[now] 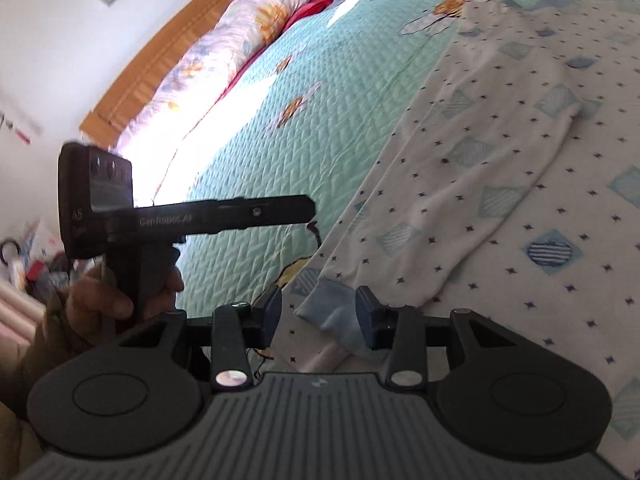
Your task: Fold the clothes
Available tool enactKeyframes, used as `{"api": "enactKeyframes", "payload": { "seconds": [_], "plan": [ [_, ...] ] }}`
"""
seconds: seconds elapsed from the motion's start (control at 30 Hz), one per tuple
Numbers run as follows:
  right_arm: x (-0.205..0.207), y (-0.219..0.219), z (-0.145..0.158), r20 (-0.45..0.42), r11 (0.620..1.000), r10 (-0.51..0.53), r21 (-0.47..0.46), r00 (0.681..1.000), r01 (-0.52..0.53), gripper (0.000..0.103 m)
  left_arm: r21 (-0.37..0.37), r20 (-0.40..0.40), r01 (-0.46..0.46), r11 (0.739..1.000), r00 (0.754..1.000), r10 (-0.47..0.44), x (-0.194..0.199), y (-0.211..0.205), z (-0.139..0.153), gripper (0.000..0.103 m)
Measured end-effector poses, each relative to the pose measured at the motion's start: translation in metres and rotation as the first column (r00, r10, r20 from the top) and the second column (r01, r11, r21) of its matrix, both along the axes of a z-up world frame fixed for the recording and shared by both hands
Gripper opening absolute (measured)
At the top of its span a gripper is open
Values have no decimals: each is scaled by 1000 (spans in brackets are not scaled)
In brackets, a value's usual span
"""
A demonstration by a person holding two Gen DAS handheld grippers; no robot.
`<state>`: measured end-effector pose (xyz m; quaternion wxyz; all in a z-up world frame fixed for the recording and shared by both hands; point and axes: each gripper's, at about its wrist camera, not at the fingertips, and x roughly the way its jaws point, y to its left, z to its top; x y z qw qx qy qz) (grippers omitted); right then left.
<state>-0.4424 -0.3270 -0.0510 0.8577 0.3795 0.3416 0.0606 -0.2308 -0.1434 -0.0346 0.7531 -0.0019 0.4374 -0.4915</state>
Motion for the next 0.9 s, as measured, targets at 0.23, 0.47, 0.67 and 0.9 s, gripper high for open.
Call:
{"api": "enactKeyframes", "payload": {
  "seconds": [0.23, 0.47, 0.67, 0.9],
  "plan": [
    [-42, -53, -21, 27, 902, -348, 281, 937, 327, 49, -37, -9, 190, 981, 982, -191, -26, -41, 6, 67],
    [14, -105, -37, 21, 866, -382, 355, 924, 351, 49, 56, -60, 211, 976, 976, -207, -34, -53, -36, 67],
    [86, -153, -63, -54, 853, -357, 387, 932, 349, 45, 52, -39, 240, 969, 970, -238, -34, -52, -38, 67],
    [108, -172, -59, -29, 850, -380, 384, 925, 361, 9, 86, 24, 273, 958, 961, -276, -44, -54, -37, 67]
  ]
}}
